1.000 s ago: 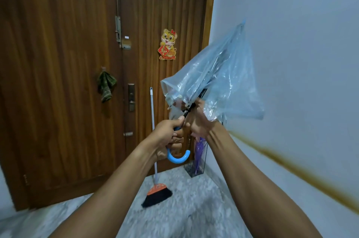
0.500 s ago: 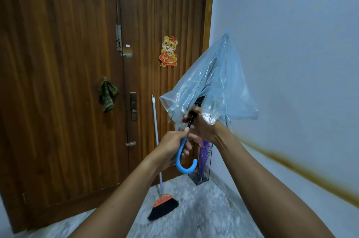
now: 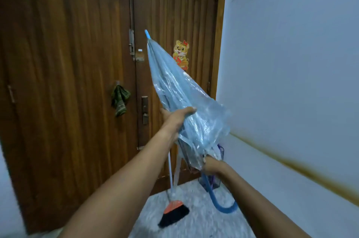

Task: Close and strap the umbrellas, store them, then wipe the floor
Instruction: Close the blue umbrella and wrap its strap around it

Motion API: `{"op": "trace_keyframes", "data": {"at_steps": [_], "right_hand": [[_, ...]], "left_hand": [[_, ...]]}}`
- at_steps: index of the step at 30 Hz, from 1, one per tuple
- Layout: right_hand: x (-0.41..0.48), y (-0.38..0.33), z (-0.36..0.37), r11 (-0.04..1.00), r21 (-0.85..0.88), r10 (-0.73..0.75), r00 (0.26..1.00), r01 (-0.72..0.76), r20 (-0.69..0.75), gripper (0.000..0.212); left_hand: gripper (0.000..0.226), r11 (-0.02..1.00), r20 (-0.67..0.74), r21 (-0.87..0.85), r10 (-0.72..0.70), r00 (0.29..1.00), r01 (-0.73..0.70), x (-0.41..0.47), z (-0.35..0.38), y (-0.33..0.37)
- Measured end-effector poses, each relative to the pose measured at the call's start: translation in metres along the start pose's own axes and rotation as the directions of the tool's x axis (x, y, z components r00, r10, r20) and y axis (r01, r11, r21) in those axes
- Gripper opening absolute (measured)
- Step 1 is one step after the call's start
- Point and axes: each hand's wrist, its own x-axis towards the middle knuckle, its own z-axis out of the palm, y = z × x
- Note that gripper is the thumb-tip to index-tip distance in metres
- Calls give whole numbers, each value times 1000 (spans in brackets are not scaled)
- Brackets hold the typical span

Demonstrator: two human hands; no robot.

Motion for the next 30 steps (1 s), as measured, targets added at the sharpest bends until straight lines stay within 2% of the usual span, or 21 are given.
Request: {"op": "trace_keyframes", "data": {"at_steps": [1, 2, 3, 4, 6, 7, 8, 9, 11, 12, 13, 14, 16, 17, 18, 20, 21, 24, 26, 28, 30], "right_hand": [[10, 7, 7, 994, 13, -106, 993, 107, -42, 27], [10, -5, 16, 989, 39, -135, 985, 140, -104, 17], [2, -5, 24, 991, -25, -131, 971, 129, -202, 12], [9, 1, 33, 985, -55, -172, 959, 164, -226, 12], [11, 9, 37, 966, -63, -257, 947, 249, -194, 37], [5, 6, 30, 968, -73, -251, 942, 241, -224, 36], [5, 9, 23, 977, -74, -212, 932, 199, -294, 25], [5, 9, 12, 986, -52, -165, 892, 157, -422, 20], [5, 5, -13, 992, 36, -63, 730, 119, -680, 19], [6, 0, -26, 988, 48, -60, 653, 147, -755, 30], [11, -3, -36, 987, 43, -65, 633, 153, -771, 55], [21, -4, -46, 990, 12, -83, 662, 138, -745, 86], [38, -3, -55, 997, -14, -70, 778, 78, -625, 137], [45, -1, -56, 992, 23, -83, 795, 121, -600, 148], [52, 4, -57, 972, 115, -98, 801, 204, -590, 150], [53, 11, -56, 909, 272, -106, 808, 315, -580, 137], [49, 14, -54, 895, 306, -97, 810, 325, -578, 130], [46, 22, -50, 838, 403, -61, 797, 369, -602, 105], [44, 26, -54, 759, 489, -13, 761, 430, -649, 89], [41, 30, -64, 692, 545, -3, 756, 474, -654, 79], [32, 31, -77, 615, 619, -12, 791, 489, -612, 73]], "left_hand": [[91, 1000, -48, 21, 18, 999, -17, 2, -3, -3], [79, 999, -97, 4, 40, 994, -40, 6, -6, -5], [73, 997, -143, 8, 78, 987, -78, 9, -9, -7], [69, 993, -171, -2, 116, 978, -118, 15, -12, -7], [70, 981, -201, -20, 184, 962, -192, 23, -20, -3], [72, 978, -208, 1, 204, 956, -209, 28, -24, -3], [73, 977, -207, 32, 214, 955, -212, 31, -29, -2], [71, 979, -199, 49, 205, 958, -199, 32, -32, -2], [61, 985, -155, 46, 169, 973, -163, 32, -37, -6], [55, 990, -113, 36, 140, 984, -137, 29, -37, -7], [46, 994, -54, 31, 110, 992, -109, 25, -35, -8], [38, 996, 15, 20, 85, 996, -86, 22, -33, -11], [33, 1000, 183, -14, 28, 983, -25, 7, -23, -12], [34, 1000, 275, -18, 7, 961, -2, -2, -16, -10], [36, 1000, 358, 12, -16, 933, 12, -7, -12, -8], [42, 992, 491, 127, -84, 867, 24, -9, -10, -2], [47, 984, 540, 179, -108, 835, 12, -9, -11, 2], [56, 879, 570, 439, -114, 814, -184, -6, -13, 12], [39, 828, 550, 445, 49, 834, -342, -12, -10, 14], [24, 836, 425, 366, 242, 872, -410, -14, -7, 11], [42, 870, 330, 324, 264, 906, -371, -12, -10, 7]]}}
